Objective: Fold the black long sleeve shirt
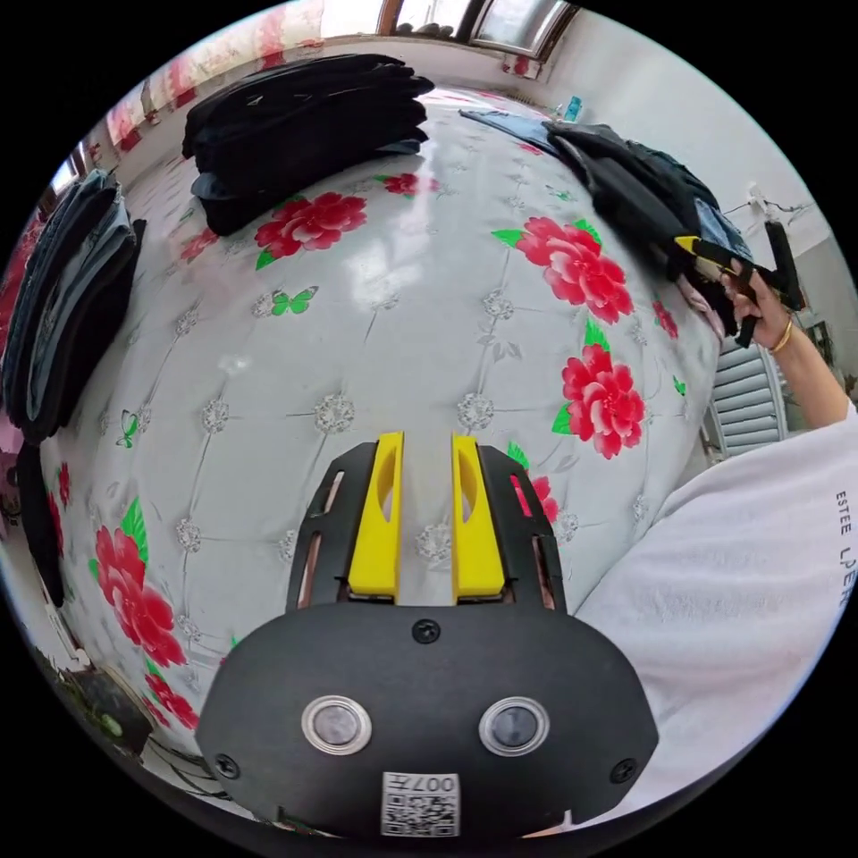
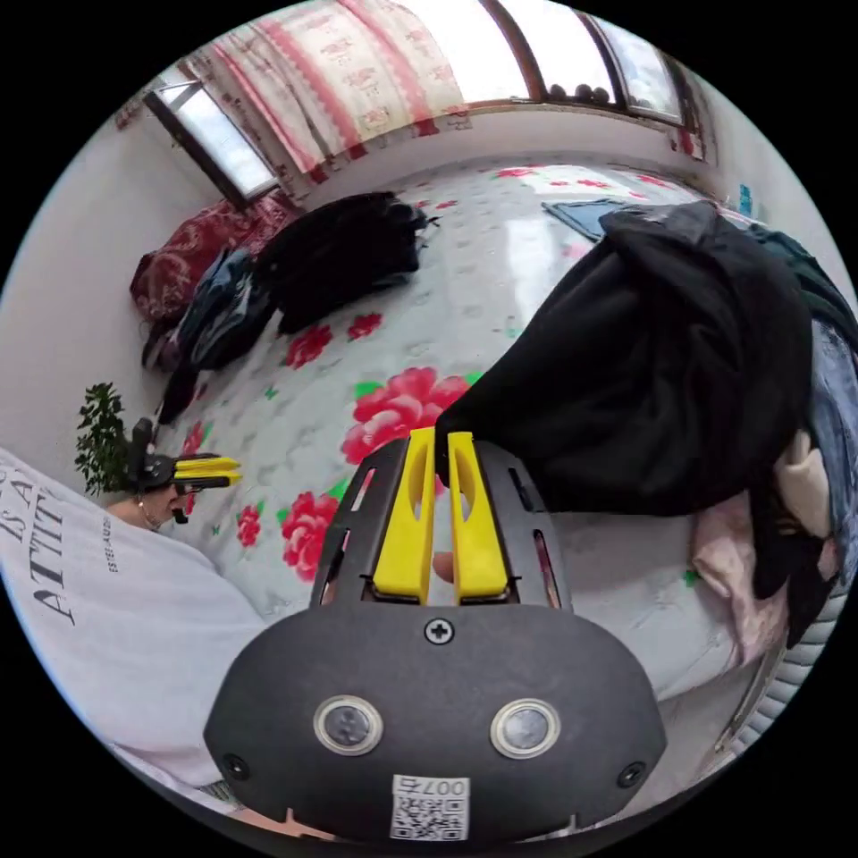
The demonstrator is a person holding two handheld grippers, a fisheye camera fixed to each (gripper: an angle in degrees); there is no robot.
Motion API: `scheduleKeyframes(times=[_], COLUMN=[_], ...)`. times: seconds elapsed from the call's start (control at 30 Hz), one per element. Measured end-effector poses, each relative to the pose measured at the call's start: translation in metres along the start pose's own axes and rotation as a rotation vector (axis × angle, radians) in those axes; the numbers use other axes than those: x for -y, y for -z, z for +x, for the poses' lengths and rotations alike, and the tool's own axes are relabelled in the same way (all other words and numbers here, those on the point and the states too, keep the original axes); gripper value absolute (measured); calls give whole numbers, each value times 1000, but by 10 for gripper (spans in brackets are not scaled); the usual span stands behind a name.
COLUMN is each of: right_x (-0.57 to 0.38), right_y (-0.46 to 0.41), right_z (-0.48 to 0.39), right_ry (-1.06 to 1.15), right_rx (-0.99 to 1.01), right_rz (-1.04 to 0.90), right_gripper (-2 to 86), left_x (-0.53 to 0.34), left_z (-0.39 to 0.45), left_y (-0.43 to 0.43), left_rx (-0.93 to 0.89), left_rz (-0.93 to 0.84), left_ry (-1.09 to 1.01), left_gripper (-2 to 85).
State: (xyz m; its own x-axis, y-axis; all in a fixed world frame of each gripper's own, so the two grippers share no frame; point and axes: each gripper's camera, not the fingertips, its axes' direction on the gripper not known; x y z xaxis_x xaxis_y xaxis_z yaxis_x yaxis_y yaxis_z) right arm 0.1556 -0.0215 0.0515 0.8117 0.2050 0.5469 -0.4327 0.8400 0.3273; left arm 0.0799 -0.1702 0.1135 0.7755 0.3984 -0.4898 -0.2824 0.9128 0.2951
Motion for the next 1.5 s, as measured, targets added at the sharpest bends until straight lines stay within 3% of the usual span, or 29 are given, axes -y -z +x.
scheduleKeyframes(times=[0.07, 0.17, 0.3, 0.37, 0.47, 0.6, 0.87, 0.93, 1.0, 1.07, 1.17, 1.23, 1.33, 1.5], right_x=[-23, -51, -69, -84, -107, -143, -177, -166, -151, -135, -128, -131, -154, -213], right_y=[-42, -63, -67, -67, -75, -91, -211, -201, -183, -130, -84, -79, -91, -94], right_z=[-113, -234, -322, -345, -342, -345, -425, -411, -394, -378, -375, -375, -361, -350], right_ry=[205, 368, 470, 514, 485, 452, 692, 549, 448, 368, 356, 355, 321, 337], right_rx=[122, 282, 374, 300, 131, 57, -131, -154, -49, 88, 66, -29, -167, -163], right_rz=[-93, -61, 3, -6, -55, -134, -376, -318, -335, -152, 5, -13, -120, -213], right_gripper=[11, 26, 52, 67, 77, 84, 65, 44, 33, 33, 57, 79, 108, 124], left_x=[-17, -47, -91, -121, -158, -186, -175, -171, -171, -168, -158, -147, -114, -98], left_z=[13, 15, -8, -30, -54, -69, -37, -25, -13, 0, 14, 24, 33, 29], left_y=[17, 40, 66, 76, 84, 89, 96, 99, 104, 112, 124, 121, 99, 138], left_rx=[-41, -51, -41, -23, -3, -30, -107, -92, -36, 56, 59, 21, 71, 34], left_rz=[41, 91, 140, 134, 120, 99, 118, 111, 114, 129, 205, 255, 133, 182], left_ry=[-36, -42, 37, 105, 156, 184, 108, 71, 19, -60, -149, -195, -154, -56], left_gripper=[87, 88, 87, 85, 85, 90, 100, 106, 110, 112, 115, 111, 87, 53])
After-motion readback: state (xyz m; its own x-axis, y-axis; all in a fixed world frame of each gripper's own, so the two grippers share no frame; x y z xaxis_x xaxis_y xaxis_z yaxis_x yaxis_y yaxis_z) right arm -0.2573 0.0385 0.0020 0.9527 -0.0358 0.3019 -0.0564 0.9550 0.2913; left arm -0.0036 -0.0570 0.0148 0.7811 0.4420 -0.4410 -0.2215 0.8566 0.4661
